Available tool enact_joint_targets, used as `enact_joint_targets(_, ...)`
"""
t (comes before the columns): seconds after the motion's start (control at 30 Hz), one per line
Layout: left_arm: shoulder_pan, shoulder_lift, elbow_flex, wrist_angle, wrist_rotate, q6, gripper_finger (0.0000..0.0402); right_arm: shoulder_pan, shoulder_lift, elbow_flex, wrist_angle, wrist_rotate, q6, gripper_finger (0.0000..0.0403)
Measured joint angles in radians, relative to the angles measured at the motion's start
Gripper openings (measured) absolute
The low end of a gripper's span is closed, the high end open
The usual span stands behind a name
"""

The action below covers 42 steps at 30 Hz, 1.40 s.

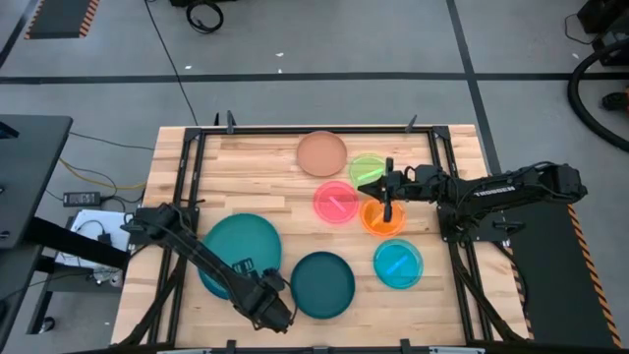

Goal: Stack plastic plates
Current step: Stack the green plate on top of the blue plate

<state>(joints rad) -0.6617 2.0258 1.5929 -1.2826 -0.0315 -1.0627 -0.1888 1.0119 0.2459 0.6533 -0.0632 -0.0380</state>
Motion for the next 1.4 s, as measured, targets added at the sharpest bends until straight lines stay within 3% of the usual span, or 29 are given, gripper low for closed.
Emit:
enact_joint_targets(0.17, 0.009, 0.0, 0.019, -0.119, -0.079, 0.052, 0.0184, 0.006, 0.0, 0.0, 0.002, -0.01, 0.011, 0.0011)
enact_joint_targets(0.3, 0.009, 0.0, 0.012, -0.116, -0.176, 0.11, 0.0172, 0.006, 0.0, 0.0, 0.001, -0.016, 0.012, 0.0011)
enact_joint_targets(0.53, 0.029, -0.002, -0.138, -0.063, -0.194, 0.133, 0.0152, 0.006, 0.0, 0.0, 0.0, -0.044, 0.012, 0.0011)
enact_joint_targets(0.77, 0.045, -0.131, -0.302, 0.144, -0.211, 0.102, 0.0141, 0.006, 0.001, 0.0, 0.006, -0.044, 0.005, 0.0011)
enact_joint_targets(0.93, 0.068, -0.288, -0.455, 0.225, -0.236, 0.015, 0.0141, 0.006, 0.001, 0.0, 0.007, -0.045, -0.008, 0.0011)
enact_joint_targets(1.07, 0.111, -0.398, -0.62, 0.418, -0.255, -0.049, 0.0141, 0.006, 0.001, 0.0, 0.01, -0.045, -0.01, 0.0011)
enact_joint_targets(1.2, 0.147, -0.442, -0.754, 0.608, -0.255, -0.08, 0.0141, 0.006, 0.001, 0.0, 0.011, -0.045, -0.01, 0.0011)
enact_joint_targets(1.4, 0.161, -0.451, -0.802, 0.646, -0.202, -0.136, 0.0141, 0.006, 0.001, 0.0, 0.007, -0.045, -0.01, 0.0011)
